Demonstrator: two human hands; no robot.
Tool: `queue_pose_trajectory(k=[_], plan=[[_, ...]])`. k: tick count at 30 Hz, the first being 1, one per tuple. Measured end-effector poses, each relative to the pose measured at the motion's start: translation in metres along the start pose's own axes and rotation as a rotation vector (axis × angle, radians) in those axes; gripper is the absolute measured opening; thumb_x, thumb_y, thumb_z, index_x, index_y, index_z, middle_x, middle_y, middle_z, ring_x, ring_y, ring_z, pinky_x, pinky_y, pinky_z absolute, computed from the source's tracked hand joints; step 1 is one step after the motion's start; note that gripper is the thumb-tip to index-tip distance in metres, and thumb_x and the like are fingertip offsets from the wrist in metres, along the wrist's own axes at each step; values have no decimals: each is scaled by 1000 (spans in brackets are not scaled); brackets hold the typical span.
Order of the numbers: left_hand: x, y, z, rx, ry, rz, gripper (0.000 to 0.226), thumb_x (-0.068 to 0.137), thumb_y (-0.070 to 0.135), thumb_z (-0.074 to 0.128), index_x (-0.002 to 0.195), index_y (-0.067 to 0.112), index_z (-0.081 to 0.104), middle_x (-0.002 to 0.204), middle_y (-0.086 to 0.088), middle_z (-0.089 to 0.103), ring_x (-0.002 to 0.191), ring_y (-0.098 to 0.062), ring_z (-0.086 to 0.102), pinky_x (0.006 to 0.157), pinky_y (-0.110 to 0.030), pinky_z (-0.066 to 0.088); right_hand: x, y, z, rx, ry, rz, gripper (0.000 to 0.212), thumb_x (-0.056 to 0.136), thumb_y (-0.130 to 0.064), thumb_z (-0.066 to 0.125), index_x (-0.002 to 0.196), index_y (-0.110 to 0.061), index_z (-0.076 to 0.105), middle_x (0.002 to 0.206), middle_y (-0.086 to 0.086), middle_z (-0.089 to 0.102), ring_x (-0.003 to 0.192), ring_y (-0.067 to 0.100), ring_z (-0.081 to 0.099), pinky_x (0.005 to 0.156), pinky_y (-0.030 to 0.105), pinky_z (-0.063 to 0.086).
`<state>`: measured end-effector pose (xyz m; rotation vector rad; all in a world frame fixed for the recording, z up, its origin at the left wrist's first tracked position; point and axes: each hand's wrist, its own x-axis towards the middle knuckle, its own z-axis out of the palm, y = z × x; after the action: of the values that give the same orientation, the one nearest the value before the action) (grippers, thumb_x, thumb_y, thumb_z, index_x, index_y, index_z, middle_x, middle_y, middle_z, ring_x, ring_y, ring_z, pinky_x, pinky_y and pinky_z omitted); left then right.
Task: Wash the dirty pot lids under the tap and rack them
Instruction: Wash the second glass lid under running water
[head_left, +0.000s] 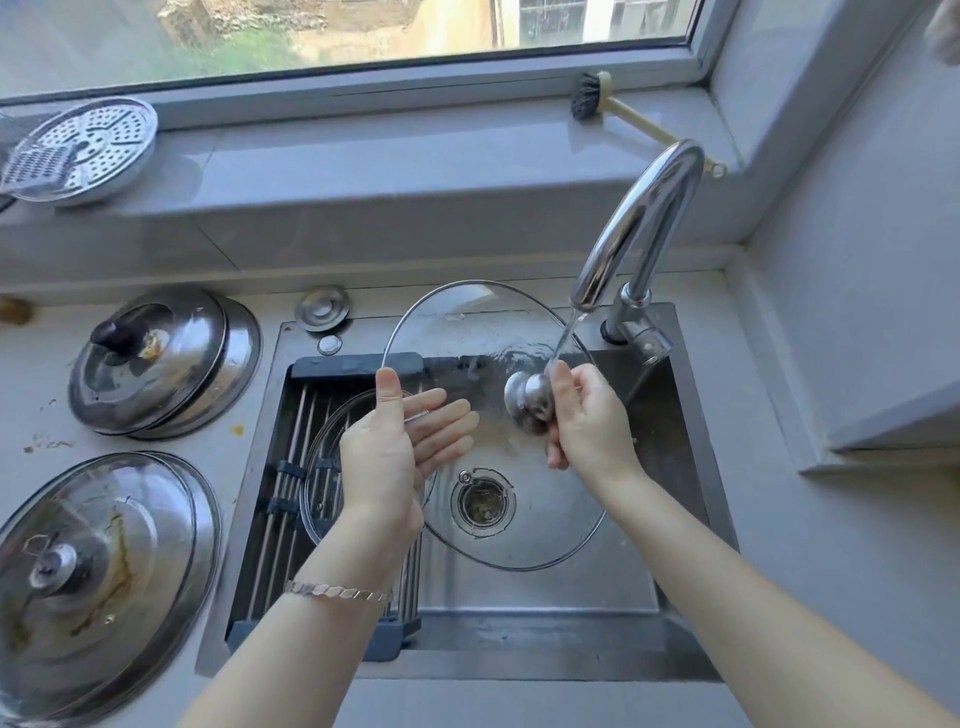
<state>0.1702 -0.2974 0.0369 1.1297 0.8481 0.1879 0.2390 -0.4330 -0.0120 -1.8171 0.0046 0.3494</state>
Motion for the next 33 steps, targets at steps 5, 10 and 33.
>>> queue_pose_trajectory(k=[5,10,33], plan=[[-6,-8,4,1,71,21,51,94,46,39,86,1,62,66,-10,73,63,-22,72,50,-25,57,8,-11,7,-368,54,78,40,90,-49,45,68,-16,40,66,-1,51,58,15,46,54,30,34],[-11,-13,4,51,89,97,46,92,43,44,86,1,64,65,-9,73,62,-22,72,51,-25,57,20,-2,11,10,-69,413,32,86,-12,34,56,-10,44,39,3,44,29,13,35,36,15,28],[33,-97,-2,67,48,-677,54,96,55,22,83,10,50,72,-5,49,53,-18,50,54,-25,41,12,38,-93,-157,267,267,31,91,-36,51,67,-16,51,54,2,45,27,6,49,58,38,48]])
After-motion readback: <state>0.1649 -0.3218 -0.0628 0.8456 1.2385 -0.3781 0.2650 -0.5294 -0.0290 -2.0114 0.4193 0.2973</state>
